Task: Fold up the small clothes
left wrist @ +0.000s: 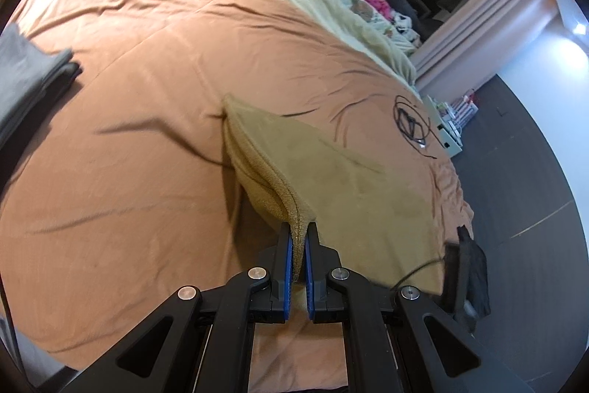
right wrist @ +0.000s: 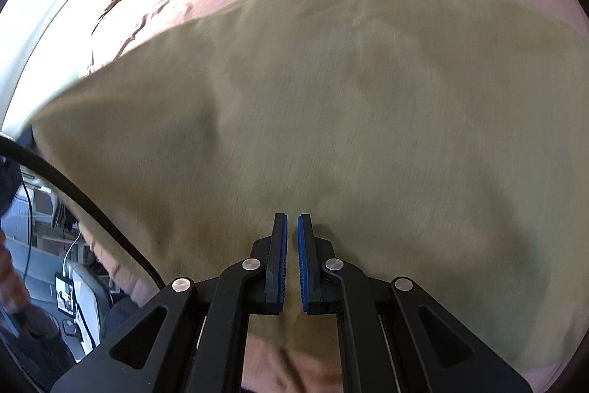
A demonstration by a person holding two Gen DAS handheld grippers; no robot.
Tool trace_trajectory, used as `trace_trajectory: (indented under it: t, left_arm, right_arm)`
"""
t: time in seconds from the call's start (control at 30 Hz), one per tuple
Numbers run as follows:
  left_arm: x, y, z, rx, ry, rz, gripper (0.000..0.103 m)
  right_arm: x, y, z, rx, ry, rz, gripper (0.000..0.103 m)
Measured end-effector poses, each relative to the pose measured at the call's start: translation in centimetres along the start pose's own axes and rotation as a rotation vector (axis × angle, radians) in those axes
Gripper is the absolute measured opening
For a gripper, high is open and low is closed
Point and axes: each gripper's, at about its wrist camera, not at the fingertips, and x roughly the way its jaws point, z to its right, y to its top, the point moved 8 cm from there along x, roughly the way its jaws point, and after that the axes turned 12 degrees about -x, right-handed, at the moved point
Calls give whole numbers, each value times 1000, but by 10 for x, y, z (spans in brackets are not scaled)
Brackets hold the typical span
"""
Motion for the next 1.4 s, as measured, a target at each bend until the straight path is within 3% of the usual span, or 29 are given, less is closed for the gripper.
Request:
trace_trajectory:
  t: [0.33, 0.6, 0.67, 0.77, 0.8, 0.83, 1.1, 1.4]
  left_arm:
    - [7, 9, 59, 91, -39, -14, 5]
    - [15, 0, 116, 183, -65, -35, 6]
    - [18, -4, 133, 211, -74, -42, 6]
    - [25, -12, 157, 250, -85, -55, 6]
    - [27, -15, 164, 263, -89, -60, 6]
    - [31, -18, 174, 278, -91, -67, 6]
    - [63, -56, 234, 377, -116, -137, 6]
    - [118, -125, 285, 474, -139, -265, 6]
  right_arm:
    - [-7, -28, -12, 36, 14, 10, 3]
    - [-62, -33, 16, 87, 3, 111, 3]
    - [-73, -36, 24, 93, -6, 122, 6]
    - [-95, -39, 38, 97, -24, 157, 34]
    - [-105, -41, 44, 100, -33, 176, 47]
    - [-113, -42, 50, 106, -40, 195, 51]
    - [-150, -72, 71, 153, -67, 264, 51]
    - [-182, -122, 100, 226, -68, 300, 51]
